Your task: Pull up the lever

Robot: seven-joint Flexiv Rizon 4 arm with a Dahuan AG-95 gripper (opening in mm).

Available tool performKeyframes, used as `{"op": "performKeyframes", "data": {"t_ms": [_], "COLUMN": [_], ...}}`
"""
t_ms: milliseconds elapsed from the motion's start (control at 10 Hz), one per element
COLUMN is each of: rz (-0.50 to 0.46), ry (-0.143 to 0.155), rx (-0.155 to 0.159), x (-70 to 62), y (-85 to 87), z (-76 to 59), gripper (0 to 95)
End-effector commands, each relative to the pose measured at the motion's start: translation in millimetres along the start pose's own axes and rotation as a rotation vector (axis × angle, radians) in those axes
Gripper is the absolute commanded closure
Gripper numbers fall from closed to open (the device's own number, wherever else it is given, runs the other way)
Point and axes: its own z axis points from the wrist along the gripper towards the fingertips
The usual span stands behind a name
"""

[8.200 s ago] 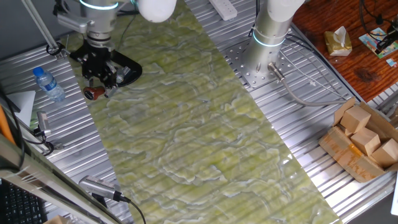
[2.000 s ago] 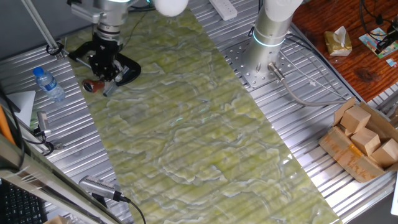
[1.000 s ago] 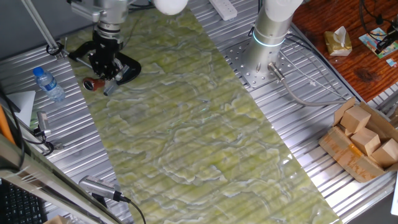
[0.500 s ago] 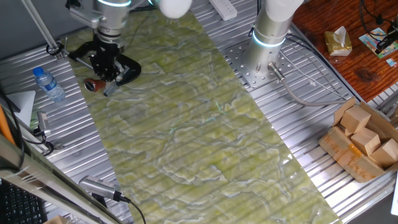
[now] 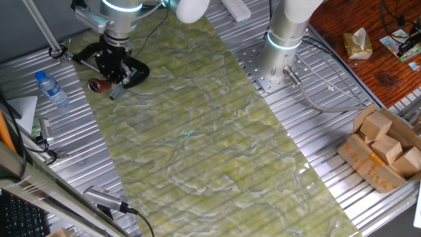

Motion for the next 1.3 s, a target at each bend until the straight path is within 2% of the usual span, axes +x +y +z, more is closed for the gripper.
{"op": "performKeyframes", "data": {"t_ms": [100, 200, 300, 500, 600, 700, 800, 900, 1000, 1100, 1300], "rz": [-0.071, -0.086, -0.091, -0.055, -0.077, -0.053, -0.035, 0.007, 0.034, 0.053, 0.061], "ry": [0.017, 0.071, 0.145, 0.279, 0.294, 0.330, 0.363, 0.401, 0.425, 0.478, 0.503], "rx": [-0.163, -0.231, -0.271, -0.309, -0.293, -0.302, -0.291, -0.292, -0.293, -0.265, -0.241], "x": [-0.1, -1.5, -2.3, -0.3, 1.3, 2.4, 2.4, 1.7, 1.0, 1.0, 5.4], "y": [-11.9, -12.7, -14.2, -5.9, -4.2, -3.9, -3.1, 0.3, 3.9, 11.1, 19.4], "z": [3.6, -3.3, -12.0, -27.2, -27.2, -27.3, -28.9, -35.0, -41.2, -54.6, -75.3], "gripper": [19.0, 19.0, 19.0, 19.0, 19.0, 19.0, 19.0, 19.0, 19.0, 38.0, 38.0]}}
